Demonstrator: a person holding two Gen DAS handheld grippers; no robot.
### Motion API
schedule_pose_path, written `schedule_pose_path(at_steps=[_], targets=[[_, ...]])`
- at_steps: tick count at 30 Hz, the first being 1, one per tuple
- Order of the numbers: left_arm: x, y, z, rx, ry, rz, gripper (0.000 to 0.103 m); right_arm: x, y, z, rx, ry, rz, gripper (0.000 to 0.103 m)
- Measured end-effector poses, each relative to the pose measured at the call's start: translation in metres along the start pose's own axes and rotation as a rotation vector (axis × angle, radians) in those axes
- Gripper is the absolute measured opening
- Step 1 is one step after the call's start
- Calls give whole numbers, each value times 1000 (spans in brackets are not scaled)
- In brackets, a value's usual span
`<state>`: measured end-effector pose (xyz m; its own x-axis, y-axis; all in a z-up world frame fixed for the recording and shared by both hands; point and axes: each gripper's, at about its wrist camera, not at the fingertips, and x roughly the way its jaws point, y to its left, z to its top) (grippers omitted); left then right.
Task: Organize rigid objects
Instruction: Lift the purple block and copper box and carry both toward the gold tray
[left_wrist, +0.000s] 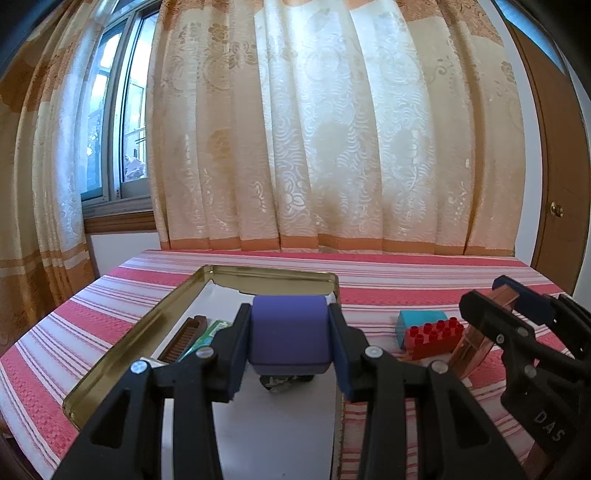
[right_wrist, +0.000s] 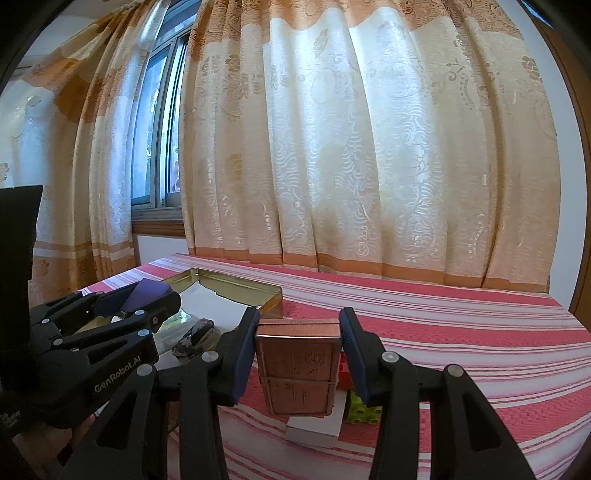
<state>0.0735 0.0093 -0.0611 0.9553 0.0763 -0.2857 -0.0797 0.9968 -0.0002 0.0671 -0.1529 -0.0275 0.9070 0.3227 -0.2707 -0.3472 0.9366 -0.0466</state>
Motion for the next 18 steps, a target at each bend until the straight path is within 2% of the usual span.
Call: schedule_pose_path(at_steps=[18], targets=[[-2,10,-2,-8,-11,15,39,5,15,2,-18,2,26,47]])
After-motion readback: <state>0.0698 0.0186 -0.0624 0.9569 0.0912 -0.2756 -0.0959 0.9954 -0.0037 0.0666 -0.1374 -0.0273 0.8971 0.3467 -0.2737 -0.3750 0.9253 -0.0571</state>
